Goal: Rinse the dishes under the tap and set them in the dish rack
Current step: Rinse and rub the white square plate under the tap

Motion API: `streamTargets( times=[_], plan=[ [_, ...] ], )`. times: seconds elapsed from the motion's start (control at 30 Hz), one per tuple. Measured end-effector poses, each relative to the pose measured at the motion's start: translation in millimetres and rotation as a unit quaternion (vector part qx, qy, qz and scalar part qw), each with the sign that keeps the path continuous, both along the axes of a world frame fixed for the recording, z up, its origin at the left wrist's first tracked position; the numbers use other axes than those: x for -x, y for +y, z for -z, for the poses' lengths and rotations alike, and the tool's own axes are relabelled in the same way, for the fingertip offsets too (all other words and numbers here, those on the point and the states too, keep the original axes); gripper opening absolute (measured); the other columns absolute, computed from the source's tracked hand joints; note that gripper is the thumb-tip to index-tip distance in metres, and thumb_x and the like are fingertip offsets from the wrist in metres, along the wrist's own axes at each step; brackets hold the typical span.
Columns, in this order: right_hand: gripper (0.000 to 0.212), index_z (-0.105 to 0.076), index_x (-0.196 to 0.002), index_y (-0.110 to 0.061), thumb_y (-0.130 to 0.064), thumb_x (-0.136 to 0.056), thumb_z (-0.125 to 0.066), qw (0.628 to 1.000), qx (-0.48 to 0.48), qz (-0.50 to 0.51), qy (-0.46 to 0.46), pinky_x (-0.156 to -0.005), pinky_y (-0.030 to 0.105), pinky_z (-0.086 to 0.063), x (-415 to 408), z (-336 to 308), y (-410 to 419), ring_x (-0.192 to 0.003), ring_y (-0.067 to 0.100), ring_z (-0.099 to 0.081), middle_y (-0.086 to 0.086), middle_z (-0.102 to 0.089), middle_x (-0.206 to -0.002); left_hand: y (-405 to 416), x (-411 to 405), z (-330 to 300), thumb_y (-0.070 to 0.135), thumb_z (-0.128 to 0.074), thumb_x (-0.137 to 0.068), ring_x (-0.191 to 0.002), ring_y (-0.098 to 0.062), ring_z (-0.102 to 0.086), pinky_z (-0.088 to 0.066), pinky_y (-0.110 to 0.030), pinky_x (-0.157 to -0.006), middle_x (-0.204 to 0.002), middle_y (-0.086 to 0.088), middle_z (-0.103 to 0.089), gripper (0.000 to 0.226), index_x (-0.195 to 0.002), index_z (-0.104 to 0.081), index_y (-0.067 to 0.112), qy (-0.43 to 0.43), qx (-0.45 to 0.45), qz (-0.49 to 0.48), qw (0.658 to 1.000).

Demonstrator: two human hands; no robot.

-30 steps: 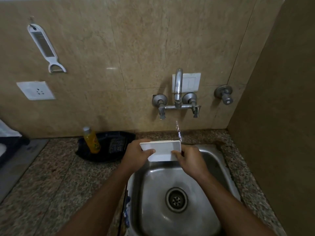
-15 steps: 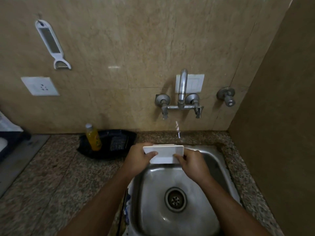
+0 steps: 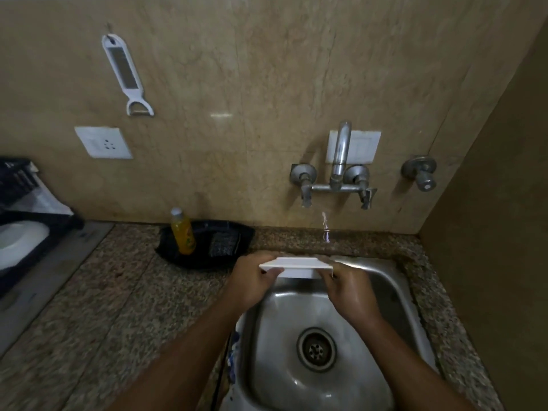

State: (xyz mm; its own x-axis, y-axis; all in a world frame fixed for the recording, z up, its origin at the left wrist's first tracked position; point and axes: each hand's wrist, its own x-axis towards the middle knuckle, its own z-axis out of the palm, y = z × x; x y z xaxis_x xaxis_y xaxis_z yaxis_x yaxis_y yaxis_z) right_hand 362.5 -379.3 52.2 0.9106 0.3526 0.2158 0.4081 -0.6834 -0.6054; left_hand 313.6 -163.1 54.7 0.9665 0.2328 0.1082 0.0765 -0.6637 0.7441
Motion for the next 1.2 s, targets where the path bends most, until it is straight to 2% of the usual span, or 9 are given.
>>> streamTargets(
  times=[0.1, 0.27, 0.43, 0.5, 0.57, 0.73, 0.9, 1.07, 1.2],
  plan=[
    [0.022, -0.063, -0.074, -0.025, -0.030, -0.096, -0.060, 1.000, -0.007, -0.021, 0.021, -0.057, 0.020, -0.041, 2.1, 7.4, 3.6, -0.053, -0.003, -0.051, -0.014, -0.060, -0.060, 2.1, 3.9, 3.0, 0.028, -0.073, -0.084, -0.081, -0.013, -0.065, -0.038, -0.014, -0.066, -0.086, -0.004, -0.072, 0.020, -0.091, -0.074, 0.009, 0.014, -0.010, -0.015, 1.000],
    [0.019, -0.072, -0.079, -0.021, -0.027, -0.094, -0.063, 0.999, -0.022, -0.039, -0.015, -0.057, 0.021, -0.040, -3.3, 15.3, 17.8, -0.057, 0.001, -0.058, -0.008, -0.063, -0.059, 12.3, 12.3, -0.9, 0.022, -0.073, -0.084, -0.081, -0.018, -0.068, -0.039, -0.018, -0.066, -0.075, 0.002, -0.068, 0.014, -0.085, -0.074, 0.009, 0.011, -0.024, -0.036, 0.999],
    [0.050, -0.045, -0.047, -0.026, -0.034, -0.092, -0.066, 0.999, 0.004, -0.048, 0.017, -0.050, 0.028, -0.040, -4.1, 14.9, 42.7, -0.040, 0.001, -0.043, -0.012, -0.039, -0.039, 30.4, 30.8, -2.0, 0.027, -0.072, -0.084, -0.098, -0.019, -0.069, -0.053, -0.029, -0.086, -0.105, -0.007, -0.075, 0.031, -0.110, -0.075, 0.010, 0.033, -0.023, -0.077, 0.996],
    [0.037, -0.062, -0.057, -0.019, -0.036, -0.089, -0.068, 0.996, 0.026, -0.069, 0.040, -0.056, 0.030, -0.047, -2.9, 10.9, 56.9, -0.043, 0.002, -0.045, -0.013, -0.047, -0.044, 40.3, 40.9, -9.6, 0.024, -0.069, -0.087, -0.101, -0.019, -0.068, -0.053, -0.031, -0.088, -0.108, -0.007, -0.074, 0.030, -0.115, -0.073, 0.012, 0.033, -0.046, -0.084, 0.995],
    [0.014, -0.075, -0.095, -0.024, -0.032, -0.085, -0.071, 0.994, -0.016, -0.104, 0.027, -0.068, 0.027, -0.053, 5.7, -6.8, 77.6, -0.061, 0.000, -0.060, -0.016, -0.068, -0.073, 57.3, 55.6, -21.1, 0.024, -0.063, -0.092, -0.102, -0.021, -0.066, -0.051, -0.031, -0.086, -0.109, -0.007, -0.074, 0.029, -0.118, -0.071, 0.015, 0.052, -0.095, -0.087, 0.990],
    [0.044, -0.063, -0.127, -0.036, -0.028, -0.084, -0.067, 0.956, 0.039, -0.282, -0.066, -0.087, 0.022, -0.048, 34.0, -57.0, 169.5, -0.106, 0.006, -0.063, -0.016, -0.067, -0.121, 131.9, 109.6, -47.0, 0.022, -0.051, -0.099, -0.102, -0.026, -0.065, -0.045, -0.031, -0.082, -0.113, -0.008, -0.072, 0.031, -0.124, -0.067, 0.018, 0.069, -0.189, -0.138, 0.970],
    [0.025, -0.064, -0.113, -0.033, -0.030, -0.091, -0.054, 0.898, 0.106, -0.387, -0.182, -0.067, 0.035, -0.052, 74.7, -76.9, 285.5, -0.086, 0.018, -0.065, -0.005, -0.070, -0.102, 215.3, 174.2, -86.4, 0.022, -0.053, -0.097, -0.099, -0.026, -0.065, -0.047, -0.032, -0.081, -0.114, -0.008, -0.072, 0.031, -0.126, -0.066, 0.022, 0.060, -0.226, -0.191, 0.953],
    [0.026, -0.073, -0.099, -0.015, -0.025, -0.085, -0.053, 0.896, -0.016, -0.393, -0.204, -0.057, 0.031, -0.046, 117.9, -108.1, 401.3, -0.071, 0.028, -0.067, 0.008, -0.072, -0.085, 320.3, 267.5, -133.6, 0.041, -0.061, -0.092, -0.118, -0.012, -0.057, -0.040, -0.020, -0.092, -0.125, 0.007, -0.065, 0.041, -0.130, -0.061, 0.027, 0.015, -0.237, -0.259, 0.936],
    [0.021, -0.068, -0.105, -0.012, -0.009, -0.084, -0.071, 0.883, -0.070, -0.396, -0.240, -0.056, 0.029, -0.040, 143.4, -134.3, 497.7, -0.067, 0.032, -0.064, 0.012, -0.070, -0.083, 423.0, 336.6, -148.1, 0.050, -0.052, -0.095, -0.137, -0.021, -0.042, -0.034, -0.037, -0.113, -0.138, 0.003, -0.057, 0.049, -0.134, -0.058, 0.022, 0.024, -0.291, -0.391, 0.873]
  ],
)
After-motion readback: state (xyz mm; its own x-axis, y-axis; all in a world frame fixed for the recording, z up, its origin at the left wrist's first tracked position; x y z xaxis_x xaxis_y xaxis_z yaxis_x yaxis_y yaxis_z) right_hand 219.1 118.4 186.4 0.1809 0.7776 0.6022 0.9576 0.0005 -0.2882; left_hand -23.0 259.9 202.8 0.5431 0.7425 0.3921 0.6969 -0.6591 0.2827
